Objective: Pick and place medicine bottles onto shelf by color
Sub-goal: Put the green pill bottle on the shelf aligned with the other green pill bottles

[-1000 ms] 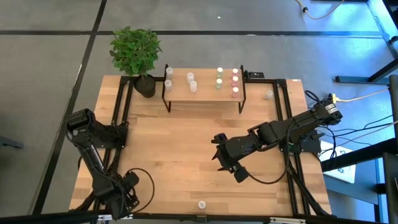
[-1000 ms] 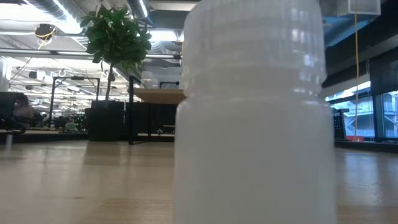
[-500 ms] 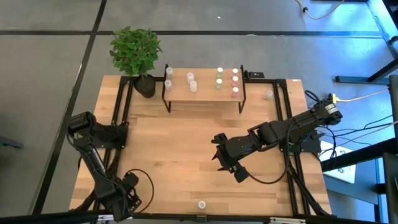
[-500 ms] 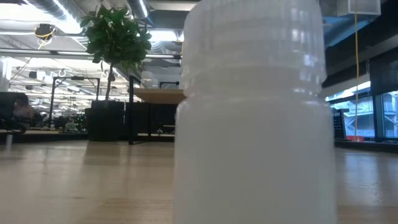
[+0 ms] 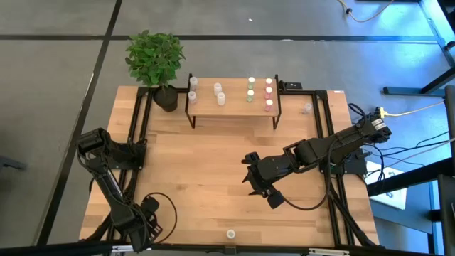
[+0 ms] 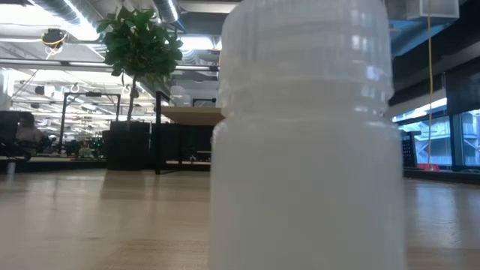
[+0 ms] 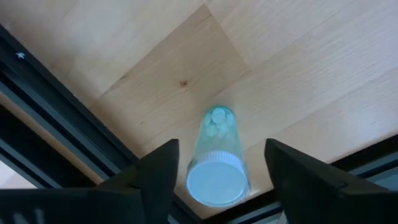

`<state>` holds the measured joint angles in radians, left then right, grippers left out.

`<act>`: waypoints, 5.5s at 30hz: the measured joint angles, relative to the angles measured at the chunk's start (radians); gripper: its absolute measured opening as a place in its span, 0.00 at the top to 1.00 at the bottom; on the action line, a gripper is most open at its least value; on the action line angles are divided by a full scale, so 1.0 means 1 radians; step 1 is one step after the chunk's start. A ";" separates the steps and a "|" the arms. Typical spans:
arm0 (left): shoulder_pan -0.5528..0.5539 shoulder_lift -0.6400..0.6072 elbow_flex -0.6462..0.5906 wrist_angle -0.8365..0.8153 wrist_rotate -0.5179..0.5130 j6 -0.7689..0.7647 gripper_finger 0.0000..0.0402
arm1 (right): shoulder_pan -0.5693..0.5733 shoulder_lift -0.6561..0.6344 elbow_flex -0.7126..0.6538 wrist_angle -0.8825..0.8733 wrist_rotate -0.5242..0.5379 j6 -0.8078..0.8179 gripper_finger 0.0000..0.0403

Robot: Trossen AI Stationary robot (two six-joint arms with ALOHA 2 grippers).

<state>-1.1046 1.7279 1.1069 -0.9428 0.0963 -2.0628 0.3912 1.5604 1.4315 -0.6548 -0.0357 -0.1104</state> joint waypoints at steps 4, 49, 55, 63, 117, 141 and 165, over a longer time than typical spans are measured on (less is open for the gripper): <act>0.000 0.000 0.000 0.001 -0.001 -0.002 0.53 | 0.000 0.000 0.000 0.000 0.000 0.000 0.46; 0.783 0.000 0.238 -0.124 -0.141 1.342 0.76 | 0.000 -0.063 0.000 -0.222 0.304 0.137 0.46; 0.922 0.000 0.238 -0.014 -0.141 1.543 0.76 | 0.000 -0.107 0.000 -0.223 0.304 0.136 0.46; 1.040 0.000 0.238 0.129 -0.166 1.729 0.76 | 0.000 -0.140 0.000 -0.240 0.304 0.134 0.46; 1.062 0.135 0.237 0.131 -0.119 1.802 0.76 | -0.005 -0.188 0.001 -0.220 0.505 0.210 0.46; 1.042 0.190 0.243 0.093 -0.117 1.673 0.75 | -0.005 -0.188 0.000 -0.218 0.504 0.210 0.46; 1.041 0.191 0.235 0.089 -0.103 1.681 0.39 | -0.005 -0.188 0.000 -0.217 0.504 0.207 0.46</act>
<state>-0.0639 1.9190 1.3422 -0.8536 -0.0063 -0.3820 0.3866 1.3724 1.4315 -0.8720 0.4685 0.0965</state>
